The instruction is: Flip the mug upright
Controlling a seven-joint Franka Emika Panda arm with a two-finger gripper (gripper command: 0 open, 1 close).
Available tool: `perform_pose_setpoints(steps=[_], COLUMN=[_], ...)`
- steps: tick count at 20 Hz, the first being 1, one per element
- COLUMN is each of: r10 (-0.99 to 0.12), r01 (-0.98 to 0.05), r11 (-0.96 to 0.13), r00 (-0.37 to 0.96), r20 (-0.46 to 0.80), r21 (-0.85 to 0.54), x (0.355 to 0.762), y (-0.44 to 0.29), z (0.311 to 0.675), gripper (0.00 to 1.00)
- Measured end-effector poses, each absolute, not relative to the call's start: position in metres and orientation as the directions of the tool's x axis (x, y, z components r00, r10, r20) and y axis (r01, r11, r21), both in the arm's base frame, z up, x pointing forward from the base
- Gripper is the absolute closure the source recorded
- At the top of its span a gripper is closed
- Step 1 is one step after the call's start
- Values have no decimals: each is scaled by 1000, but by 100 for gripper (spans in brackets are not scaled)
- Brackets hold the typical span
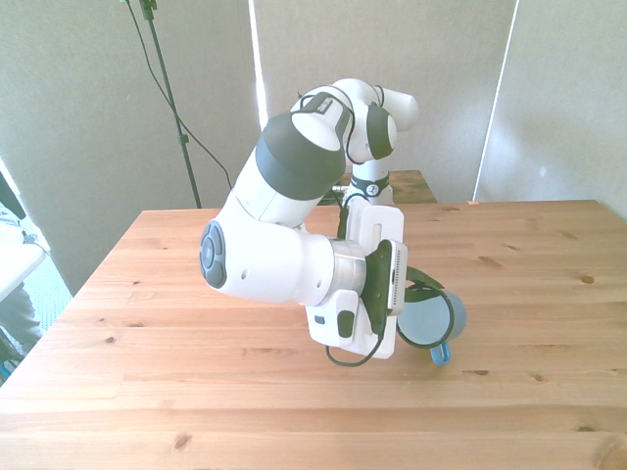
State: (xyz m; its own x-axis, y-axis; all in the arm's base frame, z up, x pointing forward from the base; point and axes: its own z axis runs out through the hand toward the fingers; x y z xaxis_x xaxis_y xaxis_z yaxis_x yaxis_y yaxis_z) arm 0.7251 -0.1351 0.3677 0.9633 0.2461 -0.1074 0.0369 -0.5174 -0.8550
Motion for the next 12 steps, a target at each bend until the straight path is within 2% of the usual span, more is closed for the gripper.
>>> perform_pose_setpoints(steps=[5, 12], r10=[170, -7], r01=[43, -34], r11=[-600, -791], r00=[983, 999], r20=[-75, -47], r21=[-799, -611], x=[730, 738], y=[-141, -135], z=[404, 466], gripper=[100, 100])
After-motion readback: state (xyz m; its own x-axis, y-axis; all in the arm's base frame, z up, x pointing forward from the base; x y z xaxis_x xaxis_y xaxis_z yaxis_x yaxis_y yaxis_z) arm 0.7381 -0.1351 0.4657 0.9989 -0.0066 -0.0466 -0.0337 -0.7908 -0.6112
